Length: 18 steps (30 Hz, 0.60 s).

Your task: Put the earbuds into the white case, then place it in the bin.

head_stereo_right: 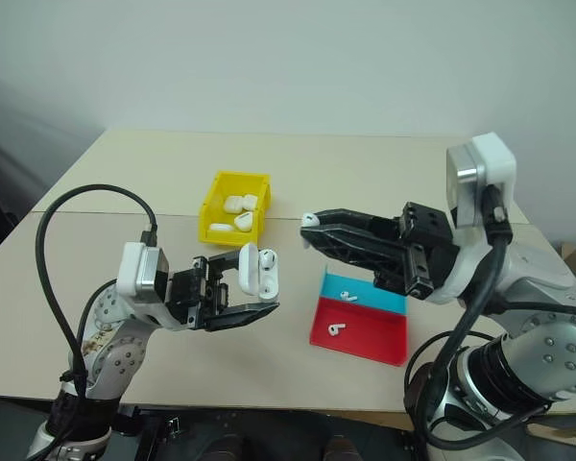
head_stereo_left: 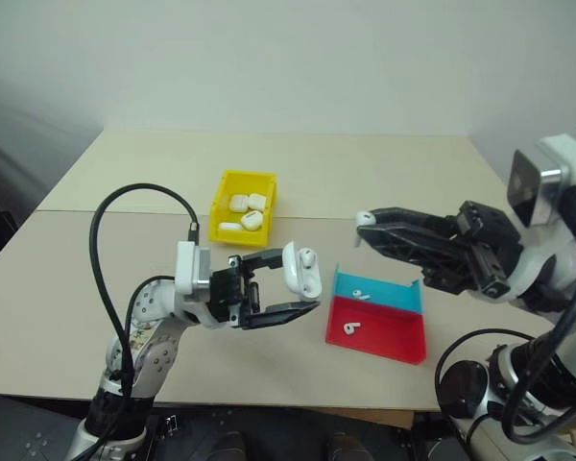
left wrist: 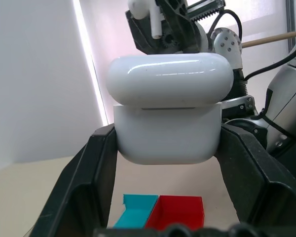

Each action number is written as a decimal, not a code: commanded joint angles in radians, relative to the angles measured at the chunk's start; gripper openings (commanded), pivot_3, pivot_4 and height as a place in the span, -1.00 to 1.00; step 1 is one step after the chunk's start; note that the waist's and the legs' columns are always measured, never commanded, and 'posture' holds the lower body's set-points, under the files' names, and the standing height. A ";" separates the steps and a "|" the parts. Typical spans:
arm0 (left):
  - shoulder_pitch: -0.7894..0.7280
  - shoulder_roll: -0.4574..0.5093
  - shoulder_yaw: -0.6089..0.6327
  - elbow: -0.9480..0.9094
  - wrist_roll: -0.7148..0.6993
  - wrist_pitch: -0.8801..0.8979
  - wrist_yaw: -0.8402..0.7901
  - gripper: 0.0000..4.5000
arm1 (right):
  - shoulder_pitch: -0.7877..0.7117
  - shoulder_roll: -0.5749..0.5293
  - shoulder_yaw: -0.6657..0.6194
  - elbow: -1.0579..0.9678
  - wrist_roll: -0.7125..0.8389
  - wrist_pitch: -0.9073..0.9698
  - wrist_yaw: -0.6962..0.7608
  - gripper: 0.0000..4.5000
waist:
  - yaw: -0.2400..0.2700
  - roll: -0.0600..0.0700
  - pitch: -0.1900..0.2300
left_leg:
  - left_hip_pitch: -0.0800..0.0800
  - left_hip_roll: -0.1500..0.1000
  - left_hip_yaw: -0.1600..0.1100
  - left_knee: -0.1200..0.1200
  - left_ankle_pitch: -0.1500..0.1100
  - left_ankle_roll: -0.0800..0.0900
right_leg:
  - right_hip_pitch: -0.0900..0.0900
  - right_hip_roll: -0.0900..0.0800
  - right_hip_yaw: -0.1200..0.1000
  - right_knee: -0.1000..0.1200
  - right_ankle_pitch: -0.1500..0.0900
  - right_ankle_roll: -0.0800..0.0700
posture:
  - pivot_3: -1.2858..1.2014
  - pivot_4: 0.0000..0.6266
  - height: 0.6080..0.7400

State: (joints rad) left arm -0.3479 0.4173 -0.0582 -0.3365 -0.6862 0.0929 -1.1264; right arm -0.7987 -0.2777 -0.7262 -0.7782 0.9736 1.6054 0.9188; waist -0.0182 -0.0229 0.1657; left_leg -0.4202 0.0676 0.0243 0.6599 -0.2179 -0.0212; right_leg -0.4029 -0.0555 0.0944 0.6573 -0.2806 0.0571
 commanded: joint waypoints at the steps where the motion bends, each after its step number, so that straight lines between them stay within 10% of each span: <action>1: -0.029 -0.015 -0.006 0.000 -0.005 -0.001 -0.005 0.23 | 0.043 0.009 0.005 -0.016 0.112 -0.047 -0.084 -0.53 | 0.000 0.000 0.000 | 0.000 0.000 0.000 0.000 0.000 0.000 | 0.000 0.000 0.000 0.000 0.000 0.000 | 0.03 -0.52 1.00; 18: -0.076 -0.047 -0.022 0.023 0.002 0.029 0.007 0.23 | 0.238 -0.172 0.289 0.055 0.322 -0.439 -0.252 -0.53 | -0.004 0.000 0.000 | -0.001 0.000 -0.001 0.000 0.000 0.000 | 0.000 0.000 0.000 -0.001 0.000 0.000 | 0.03 -0.52 1.00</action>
State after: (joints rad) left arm -0.4075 0.3711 -0.0827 -0.2982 -0.6818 0.1150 -1.1207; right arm -0.5656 -0.4288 -0.4535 -0.7214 1.2790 1.2277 0.6702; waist -0.0222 -0.0230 0.1658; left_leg -0.4208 0.0673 0.0234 0.6599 -0.2179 -0.0211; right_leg -0.4027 -0.0555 0.0944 0.6561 -0.2808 0.0576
